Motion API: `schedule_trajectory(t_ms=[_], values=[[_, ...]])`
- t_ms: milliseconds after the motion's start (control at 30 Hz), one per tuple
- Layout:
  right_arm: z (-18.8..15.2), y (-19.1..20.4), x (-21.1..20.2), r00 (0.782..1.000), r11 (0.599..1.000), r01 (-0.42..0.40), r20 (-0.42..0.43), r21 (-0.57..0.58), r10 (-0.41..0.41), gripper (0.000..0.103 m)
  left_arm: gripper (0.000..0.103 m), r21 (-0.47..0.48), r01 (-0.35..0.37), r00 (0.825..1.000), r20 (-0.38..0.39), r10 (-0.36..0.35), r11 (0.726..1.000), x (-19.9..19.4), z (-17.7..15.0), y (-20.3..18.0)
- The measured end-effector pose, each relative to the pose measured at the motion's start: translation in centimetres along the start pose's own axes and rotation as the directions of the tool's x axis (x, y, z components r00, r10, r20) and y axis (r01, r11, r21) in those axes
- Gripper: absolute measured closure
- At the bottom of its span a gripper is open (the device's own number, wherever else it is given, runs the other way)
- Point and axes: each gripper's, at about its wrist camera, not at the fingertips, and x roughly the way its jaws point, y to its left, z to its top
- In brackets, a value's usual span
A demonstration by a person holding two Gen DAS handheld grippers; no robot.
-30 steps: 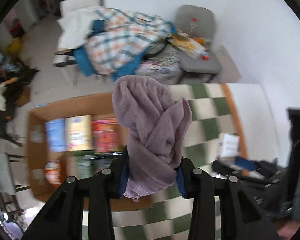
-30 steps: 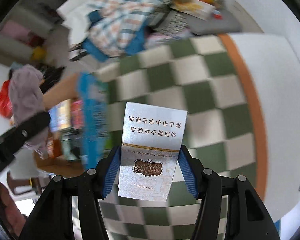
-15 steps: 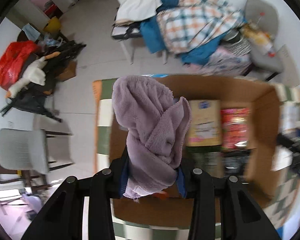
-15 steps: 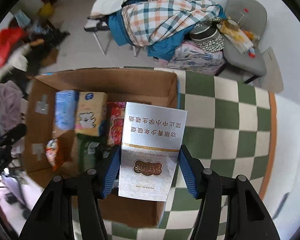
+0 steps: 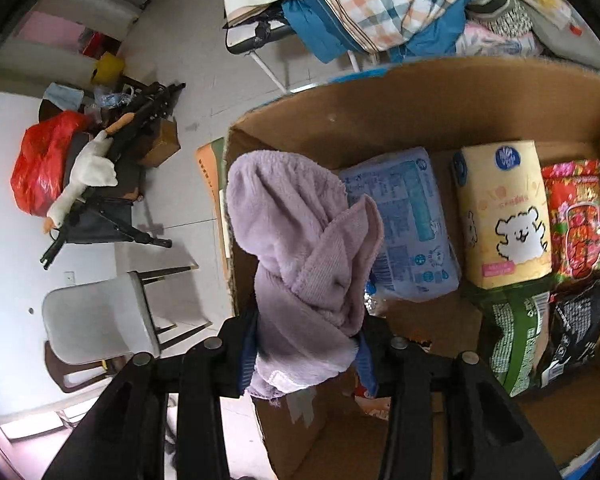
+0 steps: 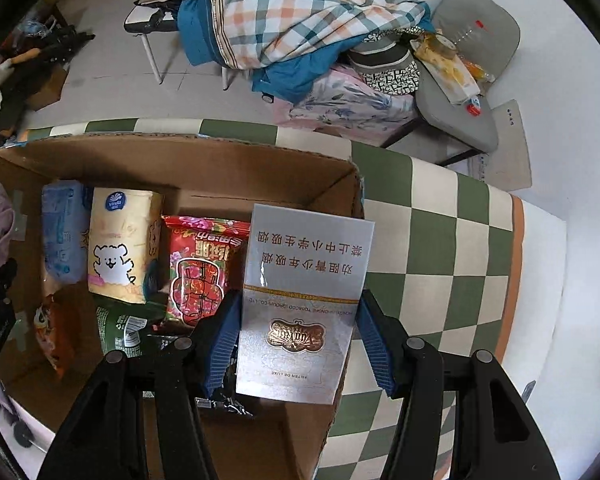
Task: Organize soft objects
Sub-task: 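Carry the cloth and card into the box and open both tools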
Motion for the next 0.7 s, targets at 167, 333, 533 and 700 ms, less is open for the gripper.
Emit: schedule_trajectory(t_ms=[167, 333, 533, 700], values=[[0.6, 0.7, 0.5, 0.998, 0.998, 0.066, -0.011, -0.024, -0.066, 0.031, 0.053, -0.054, 0.058, 0.998, -0.014, -0.059, 0.997, -0.3, 0.4, 0.9], [0.6, 0.6, 0.0, 0.998, 0.998, 0.061, -0.002, -0.017, -0.062, 0.017, 0.007, -0.089, 0.072, 0.997, 0.015, -0.071, 0.993, -1.6, 0.4, 2.0], [-0.3, 0.2, -0.8, 1.0, 1.0, -0.005, 0.006, 0.018, 0.004, 0.015, 0.004, -0.159, 0.176, 0.984, 0.053, -0.169, 0.971, -2.7, -0.1, 3.8], [-1.9, 0.0, -1.4, 0.996, 0.995, -0.092, 0.015, 0.042, 0.091, 0.006, 0.004, -0.24, 0.301, 0.954, 0.087, -0.288, 0.923, -3.1, -1.6, 4.9]])
